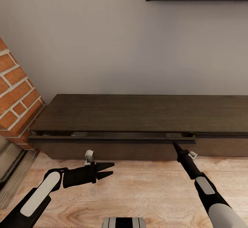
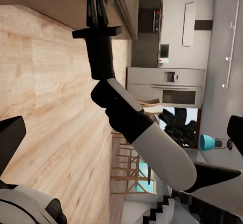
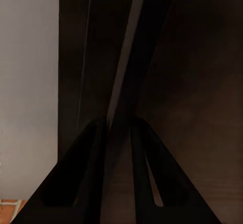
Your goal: Place each of the two pumpkins and all three candles from the living room inside a cabinet in the living room (use any cabinet), then make sure every cabinet is closed, and position the cauldron so it is next to a table in the living room.
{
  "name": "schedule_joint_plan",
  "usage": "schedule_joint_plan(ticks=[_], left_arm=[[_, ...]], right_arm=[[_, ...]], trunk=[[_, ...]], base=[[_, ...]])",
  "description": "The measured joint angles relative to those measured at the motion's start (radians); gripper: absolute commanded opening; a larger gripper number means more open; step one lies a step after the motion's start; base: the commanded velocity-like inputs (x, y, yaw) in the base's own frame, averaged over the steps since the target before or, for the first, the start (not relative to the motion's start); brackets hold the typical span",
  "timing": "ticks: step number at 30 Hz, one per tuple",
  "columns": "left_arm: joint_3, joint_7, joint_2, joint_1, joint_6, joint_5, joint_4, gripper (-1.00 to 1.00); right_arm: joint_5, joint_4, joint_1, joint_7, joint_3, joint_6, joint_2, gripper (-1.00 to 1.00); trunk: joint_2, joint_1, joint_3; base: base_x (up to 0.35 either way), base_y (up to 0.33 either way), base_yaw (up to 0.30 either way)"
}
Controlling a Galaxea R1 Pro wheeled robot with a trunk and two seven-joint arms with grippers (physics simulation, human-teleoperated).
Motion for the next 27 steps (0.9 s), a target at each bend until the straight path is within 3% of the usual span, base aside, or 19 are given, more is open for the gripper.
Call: schedule_joint_plan(ticks=[27], left_arm=[[0.0, 0.0, 0.001, 0.0, 0.0, 0.0, 0.0, 1.0]], right_arm=[[-0.005, 0.001, 0.0, -0.005, -0.009, -0.01, -0.001, -1.0]], trunk=[[0.0, 0.0, 0.0]], base=[[-0.034, 0.013, 0.0]])
